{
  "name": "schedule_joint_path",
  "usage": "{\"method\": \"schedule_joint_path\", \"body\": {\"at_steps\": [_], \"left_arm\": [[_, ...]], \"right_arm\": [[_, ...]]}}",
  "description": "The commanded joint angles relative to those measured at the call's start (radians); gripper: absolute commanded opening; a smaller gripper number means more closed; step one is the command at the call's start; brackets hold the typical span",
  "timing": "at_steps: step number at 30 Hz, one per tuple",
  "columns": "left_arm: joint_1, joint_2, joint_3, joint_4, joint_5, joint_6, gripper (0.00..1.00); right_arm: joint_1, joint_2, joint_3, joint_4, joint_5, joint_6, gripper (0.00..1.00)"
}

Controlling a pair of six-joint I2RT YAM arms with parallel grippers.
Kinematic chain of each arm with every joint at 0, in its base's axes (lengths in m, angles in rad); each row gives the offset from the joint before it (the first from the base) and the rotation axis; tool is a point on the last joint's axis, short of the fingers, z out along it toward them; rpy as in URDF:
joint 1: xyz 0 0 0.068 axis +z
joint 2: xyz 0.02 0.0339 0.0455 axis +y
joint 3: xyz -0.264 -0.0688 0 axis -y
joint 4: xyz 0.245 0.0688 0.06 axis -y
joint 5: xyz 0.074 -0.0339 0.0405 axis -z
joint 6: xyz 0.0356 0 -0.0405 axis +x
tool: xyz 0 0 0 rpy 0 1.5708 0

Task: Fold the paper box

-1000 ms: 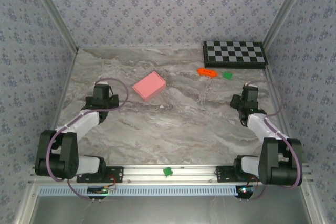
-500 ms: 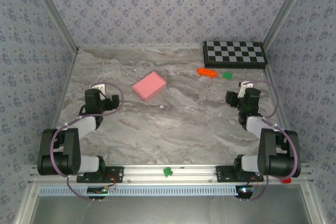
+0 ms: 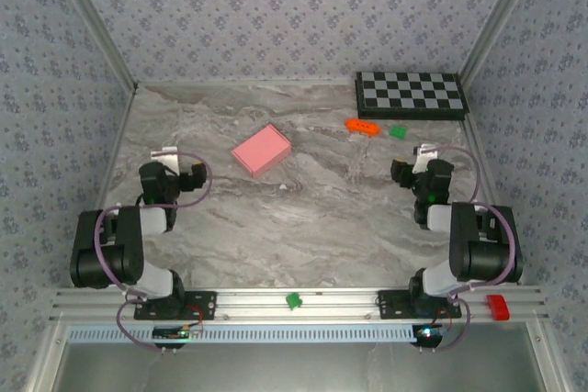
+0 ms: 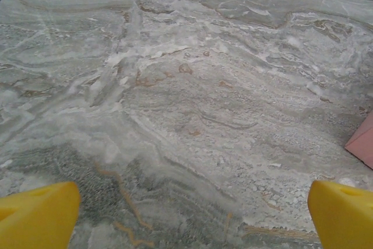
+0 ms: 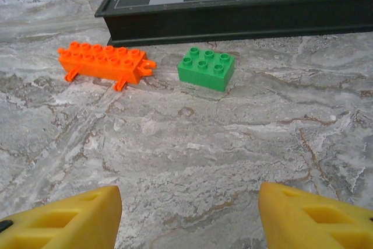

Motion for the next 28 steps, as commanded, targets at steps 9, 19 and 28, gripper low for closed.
{"method": "schedule_joint_path", "body": {"at_steps": [9, 19, 28], "left_arm": [[-0.052, 0.066, 0.043, 0.051, -0.137, -0.001, 1.0], [-0.065, 0.065, 0.048, 0.041, -0.157, 0.008, 1.0], [-0.064, 0.066, 0.048, 0.039, -0.153, 0.007, 1.0]], "right_arm": [[0.058, 0.049, 0.019, 0.049, 0.122, -0.041, 1.0], [0.058, 0.048, 0.02, 0.049, 0.127, -0.041, 1.0], [0.059, 0.048, 0.018, 0.049, 0.126, -0.041, 1.0]]}}
